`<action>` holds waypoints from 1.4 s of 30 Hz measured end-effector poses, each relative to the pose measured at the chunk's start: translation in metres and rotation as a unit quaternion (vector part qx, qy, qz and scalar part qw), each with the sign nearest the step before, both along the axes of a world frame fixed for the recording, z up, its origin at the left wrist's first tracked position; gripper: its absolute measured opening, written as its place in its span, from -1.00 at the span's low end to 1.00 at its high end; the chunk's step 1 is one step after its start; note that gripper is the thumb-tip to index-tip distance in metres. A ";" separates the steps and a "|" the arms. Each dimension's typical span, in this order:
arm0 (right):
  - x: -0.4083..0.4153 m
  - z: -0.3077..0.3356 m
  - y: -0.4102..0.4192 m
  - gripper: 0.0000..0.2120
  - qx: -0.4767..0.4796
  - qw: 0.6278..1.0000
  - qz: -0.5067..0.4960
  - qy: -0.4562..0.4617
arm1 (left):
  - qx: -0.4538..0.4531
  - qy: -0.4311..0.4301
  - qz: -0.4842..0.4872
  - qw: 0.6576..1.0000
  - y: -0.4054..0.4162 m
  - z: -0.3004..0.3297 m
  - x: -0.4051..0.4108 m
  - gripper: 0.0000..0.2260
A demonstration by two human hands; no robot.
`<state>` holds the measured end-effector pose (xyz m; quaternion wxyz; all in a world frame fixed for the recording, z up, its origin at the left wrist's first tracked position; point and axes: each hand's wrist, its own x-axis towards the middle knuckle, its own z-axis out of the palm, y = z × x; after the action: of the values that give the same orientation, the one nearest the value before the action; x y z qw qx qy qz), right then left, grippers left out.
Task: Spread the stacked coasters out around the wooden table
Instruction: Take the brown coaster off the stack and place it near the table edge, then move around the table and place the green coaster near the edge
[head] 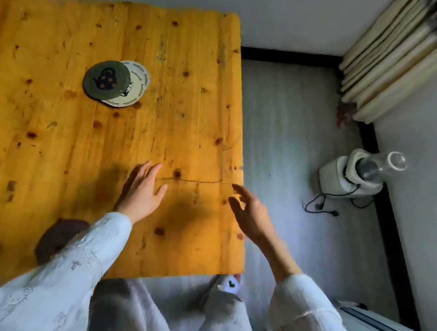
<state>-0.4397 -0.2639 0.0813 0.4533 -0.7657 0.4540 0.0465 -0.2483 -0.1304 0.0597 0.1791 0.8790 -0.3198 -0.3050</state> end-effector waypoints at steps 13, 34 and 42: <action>-0.140 0.073 -0.137 -0.69 0.005 0.997 -0.074 -0.019 | -0.132 0.062 0.029 0.989 -0.121 0.047 -0.161 -0.59; -0.013 0.077 -0.323 -0.69 -0.040 0.979 0.201 -0.001 | -0.177 -0.017 0.190 0.965 -0.278 0.046 -0.116 -0.65; 0.108 0.065 -0.314 -0.71 -0.022 0.920 0.391 -0.007 | -0.142 -0.021 0.348 0.926 -0.243 0.035 -0.071 -0.65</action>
<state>-0.3313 -0.5779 0.1462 0.3855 -0.8922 0.1161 0.2045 -0.3196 -0.3736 0.0948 0.3900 0.9067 -0.0371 -0.1564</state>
